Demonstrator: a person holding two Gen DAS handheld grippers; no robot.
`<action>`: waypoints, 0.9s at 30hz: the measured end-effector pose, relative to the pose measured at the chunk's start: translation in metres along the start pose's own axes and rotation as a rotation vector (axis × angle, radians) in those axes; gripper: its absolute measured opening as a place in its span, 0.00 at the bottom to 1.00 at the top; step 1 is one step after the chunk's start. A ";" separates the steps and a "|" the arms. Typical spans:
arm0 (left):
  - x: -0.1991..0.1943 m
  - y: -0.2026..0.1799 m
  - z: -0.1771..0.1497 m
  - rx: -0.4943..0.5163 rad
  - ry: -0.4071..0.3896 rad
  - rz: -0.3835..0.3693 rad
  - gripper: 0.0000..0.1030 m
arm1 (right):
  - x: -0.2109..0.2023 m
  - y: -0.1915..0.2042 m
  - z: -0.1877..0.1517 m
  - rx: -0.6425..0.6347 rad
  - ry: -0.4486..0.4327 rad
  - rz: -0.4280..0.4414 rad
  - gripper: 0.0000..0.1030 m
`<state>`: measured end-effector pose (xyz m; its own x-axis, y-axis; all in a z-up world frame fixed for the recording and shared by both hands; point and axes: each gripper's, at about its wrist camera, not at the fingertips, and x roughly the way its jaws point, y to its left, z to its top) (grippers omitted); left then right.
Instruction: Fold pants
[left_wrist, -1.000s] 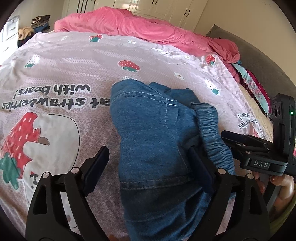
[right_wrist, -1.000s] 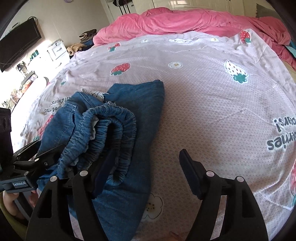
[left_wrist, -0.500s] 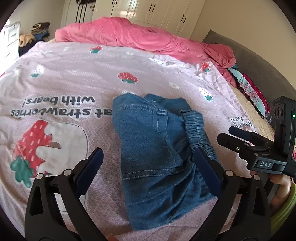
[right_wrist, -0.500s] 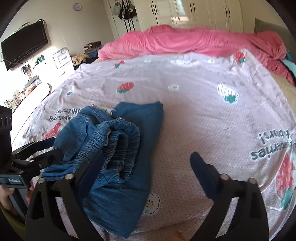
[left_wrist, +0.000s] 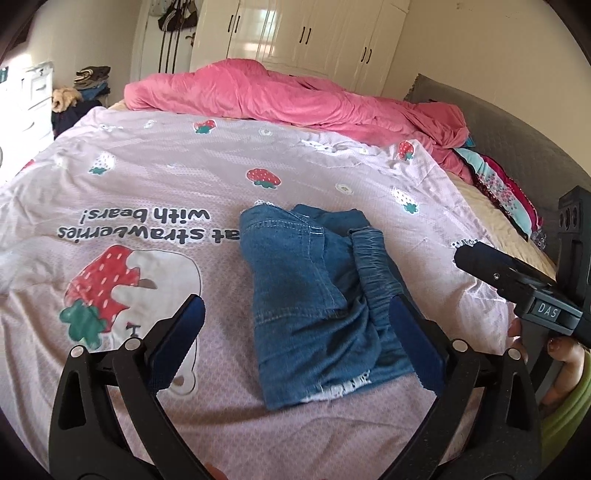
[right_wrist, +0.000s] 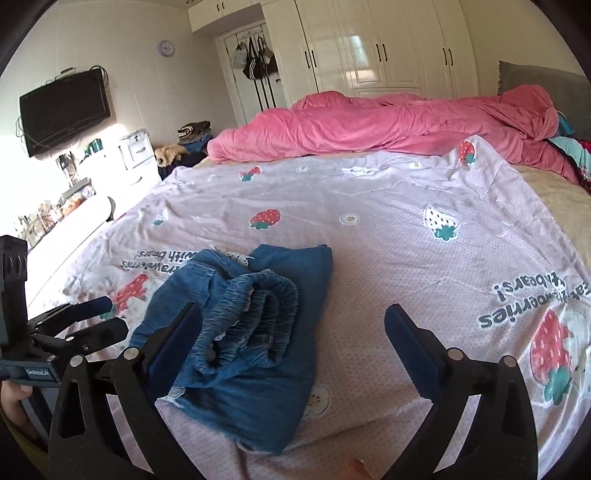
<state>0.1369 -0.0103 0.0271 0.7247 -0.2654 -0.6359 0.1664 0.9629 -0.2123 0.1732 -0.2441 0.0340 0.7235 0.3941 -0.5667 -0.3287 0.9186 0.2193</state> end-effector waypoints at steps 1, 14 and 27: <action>-0.002 0.000 -0.001 0.000 -0.003 0.002 0.91 | -0.002 0.000 -0.001 0.002 -0.001 0.003 0.96; -0.032 -0.005 -0.033 0.010 -0.005 0.043 0.91 | -0.032 0.019 -0.033 -0.011 -0.013 -0.006 0.96; -0.038 -0.005 -0.065 0.025 0.041 0.061 0.91 | -0.050 0.028 -0.069 -0.026 0.023 -0.034 0.96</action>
<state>0.0654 -0.0085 0.0043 0.7063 -0.2077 -0.6767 0.1397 0.9781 -0.1543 0.0858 -0.2401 0.0142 0.7207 0.3613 -0.5917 -0.3198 0.9305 0.1786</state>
